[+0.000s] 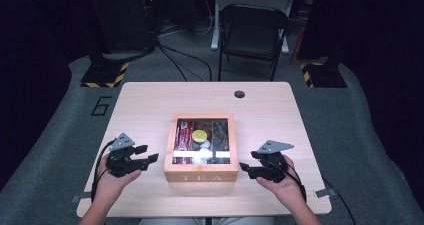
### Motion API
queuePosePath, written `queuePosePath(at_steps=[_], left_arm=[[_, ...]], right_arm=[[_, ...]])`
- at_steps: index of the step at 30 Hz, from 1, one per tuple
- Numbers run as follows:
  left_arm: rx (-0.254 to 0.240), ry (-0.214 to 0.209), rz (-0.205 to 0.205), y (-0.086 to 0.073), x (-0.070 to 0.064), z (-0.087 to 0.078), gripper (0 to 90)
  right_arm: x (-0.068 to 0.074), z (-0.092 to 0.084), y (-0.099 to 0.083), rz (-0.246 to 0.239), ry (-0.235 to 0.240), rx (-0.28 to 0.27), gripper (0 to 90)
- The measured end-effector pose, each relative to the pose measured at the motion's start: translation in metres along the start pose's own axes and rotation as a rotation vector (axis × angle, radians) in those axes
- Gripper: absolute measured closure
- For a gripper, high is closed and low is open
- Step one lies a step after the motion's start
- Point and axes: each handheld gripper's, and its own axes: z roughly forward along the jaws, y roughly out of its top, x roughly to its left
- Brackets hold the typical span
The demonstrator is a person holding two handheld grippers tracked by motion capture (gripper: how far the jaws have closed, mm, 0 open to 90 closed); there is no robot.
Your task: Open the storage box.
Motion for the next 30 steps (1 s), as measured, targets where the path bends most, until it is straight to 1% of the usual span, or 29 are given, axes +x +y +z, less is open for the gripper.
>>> queuePosePath(at_steps=[2, 3, 4, 5, 6, 8, 9, 12, 13, 14, 16, 18, 19, 21, 22, 23, 24, 26, 28, 29, 30], left_arm=[[0.003, -0.013, 0.007, -0.003, -0.002, -0.002, 41.9], [0.002, -0.014, 0.003, -0.005, -0.003, -0.002, 41.9], [0.003, -0.02, 0.0, -0.007, -0.005, -0.002, 41.9], [0.005, -0.022, 0.007, -0.008, -0.005, -0.003, 41.9], [-0.002, -0.018, 0.007, -0.009, -0.006, -0.003, 41.9], [0.003, -0.022, 0.01, -0.011, -0.008, -0.004, 41.9], [0.004, -0.029, 0.004, -0.012, -0.01, -0.004, 41.9], [0.015, -0.026, 0.037, -0.015, -0.012, -0.003, 41.9], [0.014, -0.025, 0.036, -0.016, -0.014, -0.001, 42.0], [0.021, -0.029, 0.051, -0.017, -0.015, 0.0, 42.0], [0.02, -0.038, 0.052, -0.02, -0.019, 0.003, 42.5], [0.033, -0.038, 0.072, -0.022, -0.021, 0.006, 42.6], [0.036, -0.04, 0.075, -0.023, -0.023, 0.008, 42.6], [0.045, -0.049, 0.075, -0.027, -0.024, 0.011, 42.5], [0.044, -0.045, 0.073, -0.028, -0.025, 0.013, 42.4], [0.046, -0.042, 0.077, -0.029, -0.026, 0.014, 42.4], [0.047, -0.041, 0.083, -0.031, -0.027, 0.015, 42.4], [0.055, -0.041, 0.094, -0.033, -0.028, 0.016, 42.6], [0.046, -0.051, 0.086, -0.035, -0.028, 0.018, 42.9], [0.049, -0.063, 0.081, -0.036, -0.027, 0.019, 43.5], [0.053, -0.07, 0.087, -0.037, -0.027, 0.019, 44.0]], right_arm=[[0.005, -0.002, 0.0, -0.001, 0.008, -0.012, 38.1], [0.006, -0.003, 0.0, -0.003, 0.009, -0.011, 37.1], [0.008, -0.003, 0.0, -0.003, 0.005, -0.013, 35.9], [0.01, -0.003, 0.0, -0.002, -0.001, -0.013, 35.5], [0.011, -0.003, -0.001, -0.003, 0.004, -0.013, 35.6], [0.013, -0.003, -0.002, 0.007, 0.025, -0.017, 36.6], [0.014, -0.002, -0.003, 0.003, 0.034, -0.018, 37.0], [0.016, 0.001, -0.005, 0.0, 0.048, -0.008, 38.5], [0.018, 0.003, -0.006, -0.001, 0.044, -0.003, 39.2], [0.018, 0.004, -0.007, -0.015, 0.039, 0.004, 39.5], [0.019, 0.007, -0.009, -0.012, 0.039, 0.007, 40.1], [0.02, 0.01, -0.011, -0.026, 0.038, 0.008, 41.4], [0.021, 0.011, -0.012, -0.016, 0.04, 0.012, 41.6], [0.022, 0.014, -0.014, -0.022, 0.042, 0.014, 41.8], [0.022, 0.016, -0.016, -0.026, 0.048, 0.014, 41.9], [0.023, 0.016, -0.016, -0.015, 0.044, 0.014, 41.9], [0.023, 0.018, -0.018, -0.022, 0.046, 0.014, 42.2], [0.024, 0.02, -0.02, -0.015, 0.043, 0.014, 42.6], [0.023, 0.022, -0.022, -0.019, 0.044, 0.014, 43.2], [0.023, 0.023, -0.023, -0.021, 0.04, 0.016, 43.6], [0.024, 0.024, -0.023, -0.017, 0.042, 0.022, 44.2]])
